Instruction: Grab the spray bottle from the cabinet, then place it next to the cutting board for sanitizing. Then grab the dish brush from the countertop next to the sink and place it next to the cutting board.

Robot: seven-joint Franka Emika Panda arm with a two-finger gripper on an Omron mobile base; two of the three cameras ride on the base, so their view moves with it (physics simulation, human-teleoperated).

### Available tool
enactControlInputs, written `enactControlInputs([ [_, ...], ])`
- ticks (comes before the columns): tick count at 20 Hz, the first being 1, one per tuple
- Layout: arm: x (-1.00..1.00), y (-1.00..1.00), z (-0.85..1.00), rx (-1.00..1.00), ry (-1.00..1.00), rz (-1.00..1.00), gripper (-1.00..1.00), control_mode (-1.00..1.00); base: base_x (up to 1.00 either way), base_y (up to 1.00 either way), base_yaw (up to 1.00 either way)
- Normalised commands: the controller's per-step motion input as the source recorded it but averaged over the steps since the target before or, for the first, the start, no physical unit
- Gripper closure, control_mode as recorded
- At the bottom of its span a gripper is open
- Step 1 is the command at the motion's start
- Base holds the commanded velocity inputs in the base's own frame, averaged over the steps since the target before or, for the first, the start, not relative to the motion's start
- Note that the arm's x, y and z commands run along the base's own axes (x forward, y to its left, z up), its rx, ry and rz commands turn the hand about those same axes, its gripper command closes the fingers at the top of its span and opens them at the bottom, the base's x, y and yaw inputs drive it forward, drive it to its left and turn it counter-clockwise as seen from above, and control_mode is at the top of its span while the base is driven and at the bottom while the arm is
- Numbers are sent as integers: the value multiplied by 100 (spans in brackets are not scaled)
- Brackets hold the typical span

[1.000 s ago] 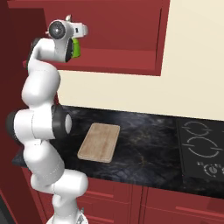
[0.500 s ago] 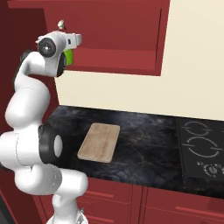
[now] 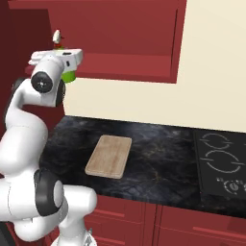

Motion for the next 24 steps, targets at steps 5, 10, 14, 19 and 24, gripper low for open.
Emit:
enactControlInputs([
  [5,-83,0,9,3,-20,-3,100,-100,0,0,0],
  [10,-100,-5,1,3,-24,-4,100,-100,0,0,0],
  [14,-100,-26,0,3,-12,-6,100,-100,0,0,0],
  [19,-95,-68,0,0,0,-9,100,-100,0,0,0],
  [24,-11,-80,-1,-10,17,8,100,-100,0,0,0],
])
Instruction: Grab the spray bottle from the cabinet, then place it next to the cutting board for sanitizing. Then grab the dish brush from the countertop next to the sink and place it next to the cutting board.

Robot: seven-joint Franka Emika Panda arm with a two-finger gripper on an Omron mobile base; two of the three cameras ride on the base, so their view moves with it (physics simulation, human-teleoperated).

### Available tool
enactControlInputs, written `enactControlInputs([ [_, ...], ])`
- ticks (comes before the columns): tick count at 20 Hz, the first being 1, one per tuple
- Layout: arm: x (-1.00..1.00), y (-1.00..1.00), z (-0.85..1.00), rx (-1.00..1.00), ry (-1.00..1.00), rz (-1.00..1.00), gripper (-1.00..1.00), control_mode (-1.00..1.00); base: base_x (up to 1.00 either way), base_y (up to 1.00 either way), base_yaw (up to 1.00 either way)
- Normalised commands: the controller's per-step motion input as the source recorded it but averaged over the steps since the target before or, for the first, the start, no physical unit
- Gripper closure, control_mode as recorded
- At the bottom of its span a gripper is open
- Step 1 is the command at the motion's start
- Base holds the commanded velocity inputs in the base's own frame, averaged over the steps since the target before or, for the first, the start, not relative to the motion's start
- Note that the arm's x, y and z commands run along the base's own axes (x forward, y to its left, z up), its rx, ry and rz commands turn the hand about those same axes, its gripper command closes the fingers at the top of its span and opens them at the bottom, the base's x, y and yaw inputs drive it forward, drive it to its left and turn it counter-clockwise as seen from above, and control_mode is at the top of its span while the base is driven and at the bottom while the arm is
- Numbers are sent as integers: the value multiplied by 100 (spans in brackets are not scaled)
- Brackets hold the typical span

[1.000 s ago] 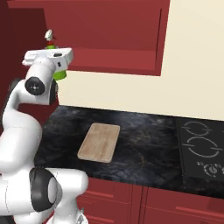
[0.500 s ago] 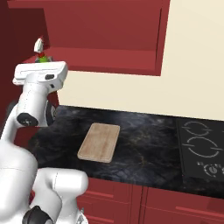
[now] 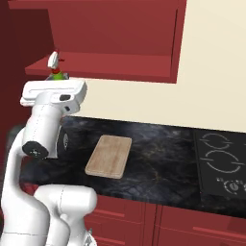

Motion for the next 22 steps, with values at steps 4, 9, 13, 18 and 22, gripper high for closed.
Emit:
enactControlInputs([
  [4,-5,-100,-26,-21,4,19,100,-100,0,0,0],
  [9,-1,-99,-57,-10,7,15,100,-100,0,0,0],
  [13,-8,-89,-41,-4,8,9,100,-100,0,0,0],
  [18,18,-53,-64,-1,13,9,100,-100,0,0,0],
  [22,80,-24,-66,0,9,18,100,-100,0,0,0],
])
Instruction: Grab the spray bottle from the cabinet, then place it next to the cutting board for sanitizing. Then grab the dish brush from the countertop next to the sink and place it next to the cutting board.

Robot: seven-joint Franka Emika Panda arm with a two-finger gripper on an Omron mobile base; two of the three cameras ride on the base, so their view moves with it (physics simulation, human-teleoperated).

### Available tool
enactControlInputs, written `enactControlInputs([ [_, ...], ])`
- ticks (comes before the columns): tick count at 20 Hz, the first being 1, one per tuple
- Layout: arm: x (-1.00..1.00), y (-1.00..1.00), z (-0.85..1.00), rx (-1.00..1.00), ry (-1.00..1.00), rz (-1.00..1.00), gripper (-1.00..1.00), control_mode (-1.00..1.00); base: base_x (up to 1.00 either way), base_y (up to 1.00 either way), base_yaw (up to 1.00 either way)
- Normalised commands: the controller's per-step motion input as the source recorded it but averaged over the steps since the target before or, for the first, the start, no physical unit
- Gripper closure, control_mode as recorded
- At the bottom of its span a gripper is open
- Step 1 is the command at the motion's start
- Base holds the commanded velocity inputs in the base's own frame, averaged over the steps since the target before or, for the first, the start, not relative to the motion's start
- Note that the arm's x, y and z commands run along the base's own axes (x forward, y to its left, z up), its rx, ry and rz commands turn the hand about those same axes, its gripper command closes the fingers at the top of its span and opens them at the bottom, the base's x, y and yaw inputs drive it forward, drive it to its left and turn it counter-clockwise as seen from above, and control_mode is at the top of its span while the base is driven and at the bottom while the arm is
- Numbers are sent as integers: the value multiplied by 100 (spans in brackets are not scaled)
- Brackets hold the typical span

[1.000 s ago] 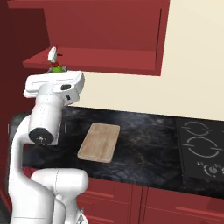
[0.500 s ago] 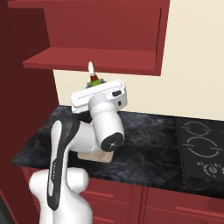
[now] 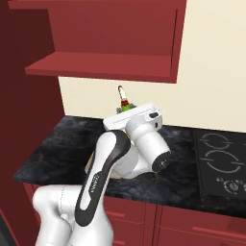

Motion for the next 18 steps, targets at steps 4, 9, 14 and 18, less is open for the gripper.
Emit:
enactControlInputs([
  [4,78,-39,-65,0,11,26,100,-100,0,0,0],
  [9,80,-38,-73,-1,13,23,100,-100,0,0,0],
  [14,85,-36,-64,-6,11,17,100,-100,0,0,0],
  [18,62,-50,-65,-5,14,19,100,-100,0,0,0],
])
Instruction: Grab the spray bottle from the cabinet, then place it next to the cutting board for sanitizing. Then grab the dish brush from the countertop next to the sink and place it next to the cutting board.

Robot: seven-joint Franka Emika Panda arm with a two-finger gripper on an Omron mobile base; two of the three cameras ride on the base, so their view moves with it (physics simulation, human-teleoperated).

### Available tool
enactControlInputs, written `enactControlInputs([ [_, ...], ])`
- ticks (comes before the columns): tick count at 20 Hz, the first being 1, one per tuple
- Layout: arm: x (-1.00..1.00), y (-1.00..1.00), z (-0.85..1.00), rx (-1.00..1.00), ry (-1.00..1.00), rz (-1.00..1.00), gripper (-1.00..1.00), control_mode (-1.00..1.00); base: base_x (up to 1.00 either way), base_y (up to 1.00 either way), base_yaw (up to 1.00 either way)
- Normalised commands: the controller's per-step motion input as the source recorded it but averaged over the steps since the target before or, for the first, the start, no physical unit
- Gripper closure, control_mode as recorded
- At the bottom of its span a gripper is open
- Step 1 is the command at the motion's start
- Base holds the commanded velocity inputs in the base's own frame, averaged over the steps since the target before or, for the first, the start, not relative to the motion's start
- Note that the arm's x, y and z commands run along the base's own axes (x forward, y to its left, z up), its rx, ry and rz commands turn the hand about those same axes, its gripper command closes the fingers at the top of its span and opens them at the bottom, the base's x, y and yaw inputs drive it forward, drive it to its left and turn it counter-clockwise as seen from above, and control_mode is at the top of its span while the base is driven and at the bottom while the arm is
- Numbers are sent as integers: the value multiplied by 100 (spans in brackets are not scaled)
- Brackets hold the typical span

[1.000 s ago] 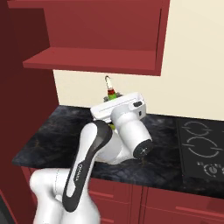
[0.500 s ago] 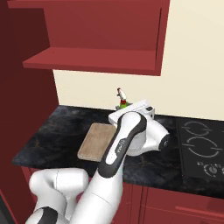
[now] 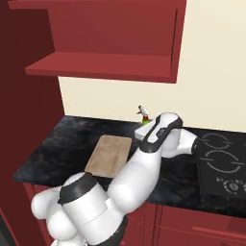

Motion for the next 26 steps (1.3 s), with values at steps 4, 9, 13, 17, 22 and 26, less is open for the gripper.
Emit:
enactControlInputs([
  [4,47,-51,-66,-4,13,19,100,-100,0,0,0],
  [9,44,-49,-64,-2,9,17,100,-100,0,0,0],
  [13,50,-7,-71,0,0,12,100,-100,0,0,0],
  [17,53,-5,-62,-2,0,5,100,-100,0,0,0],
  [22,52,-5,-56,-4,0,3,100,-100,0,0,0],
  [26,-14,-12,-34,-2,-10,5,100,-100,0,0,0],
])
